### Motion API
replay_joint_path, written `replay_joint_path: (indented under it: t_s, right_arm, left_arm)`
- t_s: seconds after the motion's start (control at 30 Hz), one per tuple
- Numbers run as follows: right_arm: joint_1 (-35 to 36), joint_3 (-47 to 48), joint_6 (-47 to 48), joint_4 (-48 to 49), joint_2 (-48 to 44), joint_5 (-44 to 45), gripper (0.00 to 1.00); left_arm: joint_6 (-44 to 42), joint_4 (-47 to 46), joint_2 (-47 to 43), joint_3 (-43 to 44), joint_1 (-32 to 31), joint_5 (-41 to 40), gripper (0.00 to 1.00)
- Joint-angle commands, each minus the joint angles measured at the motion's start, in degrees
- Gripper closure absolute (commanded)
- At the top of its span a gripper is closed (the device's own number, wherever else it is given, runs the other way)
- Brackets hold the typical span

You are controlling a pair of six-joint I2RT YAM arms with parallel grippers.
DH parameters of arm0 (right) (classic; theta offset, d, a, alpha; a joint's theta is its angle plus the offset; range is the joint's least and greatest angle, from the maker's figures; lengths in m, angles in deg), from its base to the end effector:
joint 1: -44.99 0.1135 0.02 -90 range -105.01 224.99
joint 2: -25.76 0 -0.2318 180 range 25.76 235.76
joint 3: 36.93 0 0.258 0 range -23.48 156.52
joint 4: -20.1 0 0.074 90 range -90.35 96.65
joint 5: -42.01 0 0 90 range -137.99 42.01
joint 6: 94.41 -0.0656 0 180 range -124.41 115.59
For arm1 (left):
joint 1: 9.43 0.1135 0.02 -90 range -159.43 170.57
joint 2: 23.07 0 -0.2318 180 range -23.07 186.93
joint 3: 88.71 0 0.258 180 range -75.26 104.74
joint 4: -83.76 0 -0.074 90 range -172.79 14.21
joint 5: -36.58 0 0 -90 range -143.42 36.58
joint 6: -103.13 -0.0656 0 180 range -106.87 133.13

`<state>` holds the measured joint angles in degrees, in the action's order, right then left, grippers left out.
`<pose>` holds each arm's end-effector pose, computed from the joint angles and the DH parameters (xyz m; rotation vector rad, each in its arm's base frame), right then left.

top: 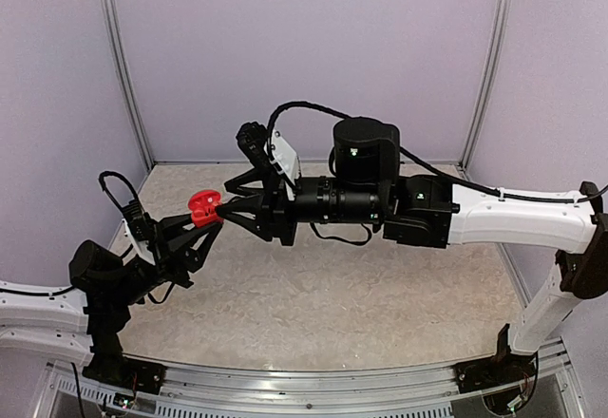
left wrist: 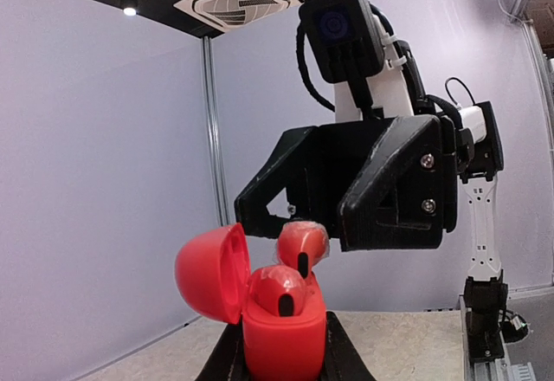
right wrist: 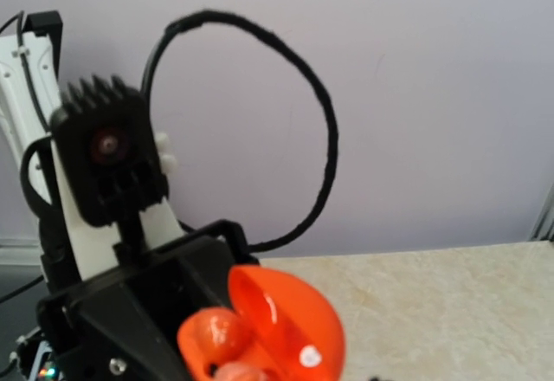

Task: Insert the wireless bluetooth earbuds into the charging case
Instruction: Adjust the right earbud in the right side groove of the charging case.

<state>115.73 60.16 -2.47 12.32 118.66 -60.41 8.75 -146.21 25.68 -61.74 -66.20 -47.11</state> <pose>0.1275 0.4076 0.3552 -1.1740 1.2959 1.0792 0.1197 -0.1959 0.2578 0.6574 0.9103 -0.8798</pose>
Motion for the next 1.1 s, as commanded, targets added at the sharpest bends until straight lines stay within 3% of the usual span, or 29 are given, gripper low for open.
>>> replay_joint_path:
  t_s: [0.0, 0.33, 1.07]
  right_arm:
    - [0.44, -1.02, 1.21, -0.91, -3.42, 2.56, 0.57]
    - [0.46, 0.22, 1.63, -2.27, -2.28, -1.01, 0.78]
    - [0.73, 1.8, 1.48, -3.56, 0.61, 1.56, 0.85]
  left_arm:
    - [0.94, -0.42, 0.2, 1.15, 0.53, 0.71, 1.0]
    - [1.22, -0.01, 0.9, 1.6, 0.68, 0.51, 1.0]
    - [1.01, -0.41, 2.3, 2.17, 0.61, 3.0, 1.0]
